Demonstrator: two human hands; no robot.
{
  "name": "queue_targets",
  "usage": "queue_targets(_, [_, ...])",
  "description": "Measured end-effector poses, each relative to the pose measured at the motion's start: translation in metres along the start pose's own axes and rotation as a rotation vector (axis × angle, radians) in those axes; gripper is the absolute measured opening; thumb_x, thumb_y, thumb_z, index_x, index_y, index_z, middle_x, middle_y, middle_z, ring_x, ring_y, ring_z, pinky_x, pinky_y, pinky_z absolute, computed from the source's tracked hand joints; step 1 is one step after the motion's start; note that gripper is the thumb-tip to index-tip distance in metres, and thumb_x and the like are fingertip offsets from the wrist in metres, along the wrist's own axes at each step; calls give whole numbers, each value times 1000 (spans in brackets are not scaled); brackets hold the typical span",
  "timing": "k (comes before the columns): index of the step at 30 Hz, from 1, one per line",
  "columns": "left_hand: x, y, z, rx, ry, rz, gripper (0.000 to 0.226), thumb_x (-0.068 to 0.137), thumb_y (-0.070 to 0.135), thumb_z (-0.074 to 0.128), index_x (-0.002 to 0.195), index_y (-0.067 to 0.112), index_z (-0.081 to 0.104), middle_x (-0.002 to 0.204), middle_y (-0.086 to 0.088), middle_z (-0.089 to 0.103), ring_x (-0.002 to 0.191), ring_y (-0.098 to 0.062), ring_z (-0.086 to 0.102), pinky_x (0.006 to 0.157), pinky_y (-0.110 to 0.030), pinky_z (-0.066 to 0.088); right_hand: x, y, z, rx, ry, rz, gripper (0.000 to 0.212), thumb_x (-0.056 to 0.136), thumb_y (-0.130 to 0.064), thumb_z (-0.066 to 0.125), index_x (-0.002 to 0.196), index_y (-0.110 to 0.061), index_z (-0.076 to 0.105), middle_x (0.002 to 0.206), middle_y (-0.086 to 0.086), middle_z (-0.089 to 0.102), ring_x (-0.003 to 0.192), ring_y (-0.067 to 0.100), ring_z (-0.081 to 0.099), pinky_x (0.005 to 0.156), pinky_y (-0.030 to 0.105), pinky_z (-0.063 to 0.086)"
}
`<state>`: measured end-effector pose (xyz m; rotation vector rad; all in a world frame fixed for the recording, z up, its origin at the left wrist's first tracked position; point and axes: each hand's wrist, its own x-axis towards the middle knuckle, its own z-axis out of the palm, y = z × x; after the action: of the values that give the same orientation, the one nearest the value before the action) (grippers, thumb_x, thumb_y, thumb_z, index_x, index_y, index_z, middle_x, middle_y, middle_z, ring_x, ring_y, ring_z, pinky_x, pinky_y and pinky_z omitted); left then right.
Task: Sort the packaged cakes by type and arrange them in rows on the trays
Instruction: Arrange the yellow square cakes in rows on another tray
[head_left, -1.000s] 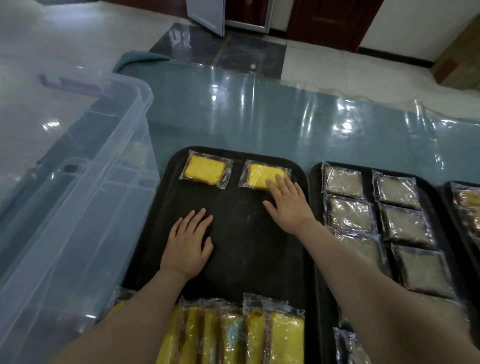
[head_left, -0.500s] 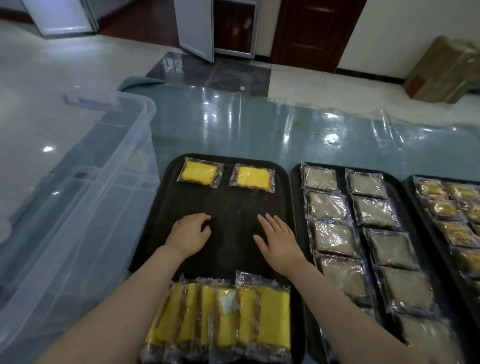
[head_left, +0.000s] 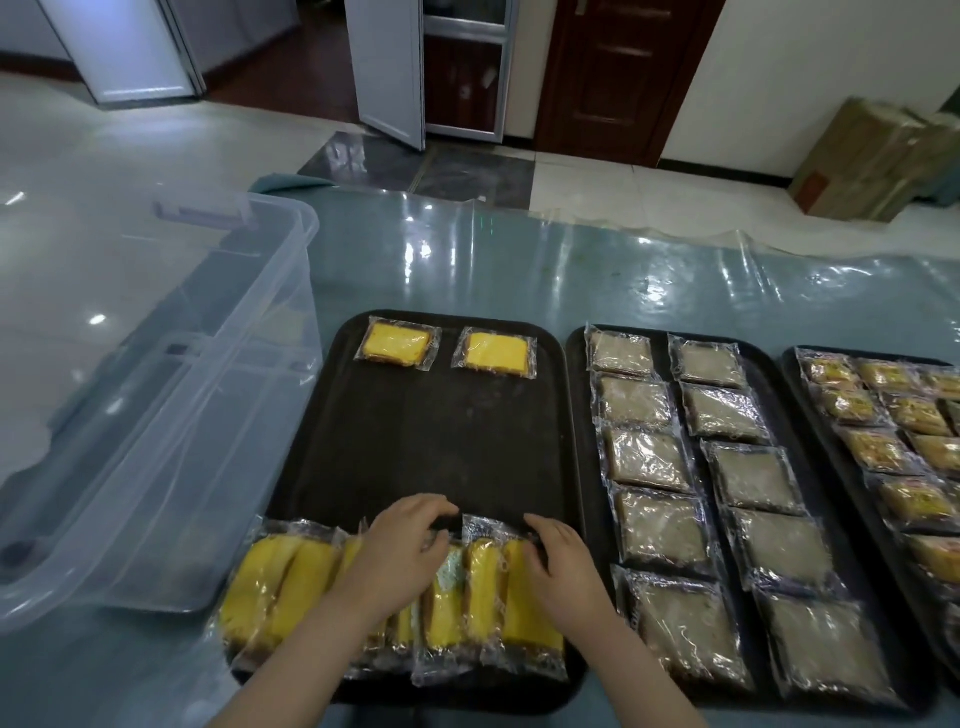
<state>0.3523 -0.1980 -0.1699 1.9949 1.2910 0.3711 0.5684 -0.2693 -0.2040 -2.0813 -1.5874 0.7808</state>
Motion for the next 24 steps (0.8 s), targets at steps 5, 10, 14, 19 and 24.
queue_targets(5, [-22, 13, 17, 118, -30, 130, 36, 98, 27, 53, 134, 29, 56, 141, 15, 47, 130, 4, 32, 112, -16, 20, -16, 5, 1, -23, 5, -28, 46, 98, -17, 50, 144, -17, 47, 139, -3, 52, 132, 11, 43, 114, 22, 29])
queue_targets(10, [-34, 19, 25, 293, -121, 109, 46, 101, 39, 43, 146, 31, 44, 157, 15, 30, 144, -7, 23, 119, -25, 11, -19, 5, -1, -62, 47, -38, 49, 94, -16, 55, 142, -19, 49, 126, -4, 55, 122, 15, 47, 108, 31, 39])
queue_targets(14, [-42, 18, 27, 324, -192, 95, 50, 100, 45, 43, 148, 32, 39, 162, 12, 16, 149, -10, 11, 122, -31, 6, -22, 4, -6, -78, 105, -47, 42, 95, -18, 57, 136, -18, 54, 119, -4, 54, 116, 13, 45, 105, 30, 41])
queue_targets(19, [-54, 21, 32, 304, -225, 101, 74, 80, 75, 22, 139, 38, 48, 164, 12, 8, 150, -12, 1, 123, -39, 2, -29, -1, -17, -64, 167, -51, 20, 92, -16, 61, 112, -19, 63, 107, -9, 52, 104, 10, 47, 95, 28, 45])
queue_targets(24, [-62, 20, 37, 264, -185, 103, 46, 92, 61, 40, 131, 39, 54, 160, 15, 19, 149, -10, 7, 123, -40, 8, -36, -11, -29, 78, 155, 17, 10, 95, -18, 61, 100, -26, 57, 99, -15, 54, 94, 2, 54, 78, 13, 45])
